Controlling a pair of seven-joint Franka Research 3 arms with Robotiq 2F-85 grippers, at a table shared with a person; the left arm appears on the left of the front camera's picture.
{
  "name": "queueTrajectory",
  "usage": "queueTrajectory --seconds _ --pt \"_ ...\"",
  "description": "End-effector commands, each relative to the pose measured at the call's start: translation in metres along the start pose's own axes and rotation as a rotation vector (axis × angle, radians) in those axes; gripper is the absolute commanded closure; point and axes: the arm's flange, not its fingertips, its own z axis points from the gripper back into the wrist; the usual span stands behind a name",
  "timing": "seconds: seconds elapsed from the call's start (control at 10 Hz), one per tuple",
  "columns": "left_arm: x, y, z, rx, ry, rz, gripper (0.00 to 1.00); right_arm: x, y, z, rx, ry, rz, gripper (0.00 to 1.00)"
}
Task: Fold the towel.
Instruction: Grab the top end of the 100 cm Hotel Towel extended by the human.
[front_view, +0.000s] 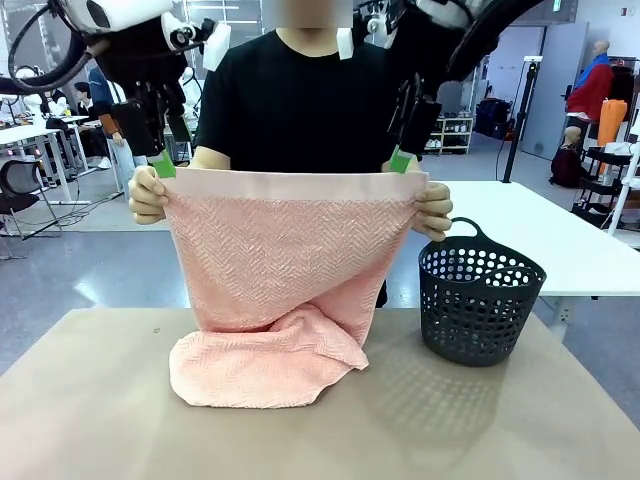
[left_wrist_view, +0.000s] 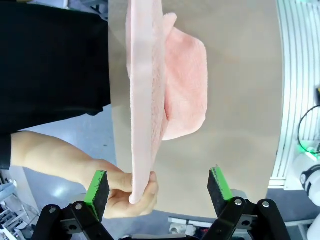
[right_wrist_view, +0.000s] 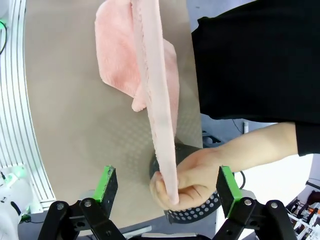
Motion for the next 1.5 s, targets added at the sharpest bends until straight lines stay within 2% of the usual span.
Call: queueTrajectory --seconds 0.0,0.6,0.7,0.8,0.9,1.0,1.2,1.3,1.4 --pt "-0.003 0.003 -0.01 -0.014 -0.026 0.037 0.0 -0.001 0.003 -0.02 0.04 0.004 0.013 0.0" --pt "-0.009 0.013 -0.065 -0.084 -0.007 0.074 0.0 -0.002 0.007 -0.075 0.123 0.039 0.069 0.0" --pt "-0.01 0.015 -0.069 -0.092 -0.015 0.094 0.34 -0.002 0.007 -0.08 0.122 0.05 0.056 0.0" --pt "-0.011 0.016 -0.073 -0.099 -0.016 0.101 0.6 -0.002 0.008 -0.083 0.125 0.057 0.07 0.43" --pt "-0.011 0.016 -0.074 -0.105 -0.018 0.096 0.94 -0.002 0.008 -0.084 0.126 0.059 0.074 0.6" --pt "-0.012 0.014 -0.074 -0.11 -0.019 0.092 1.0 -0.001 0.008 -0.084 0.13 0.054 0.071 1.0" --pt "-0.013 0.012 -0.073 -0.115 -0.019 0.092 1.0 0.0 0.009 -0.085 0.134 0.058 0.073 1.0" --pt "-0.013 0.012 -0.073 -0.115 -0.011 0.089 0.97 0.0 0.007 -0.085 0.133 0.055 0.073 0.87" --pt "-0.013 0.012 -0.073 -0.117 -0.002 0.101 1.0 0.0 0.007 -0.084 0.133 0.058 0.07 0.97"
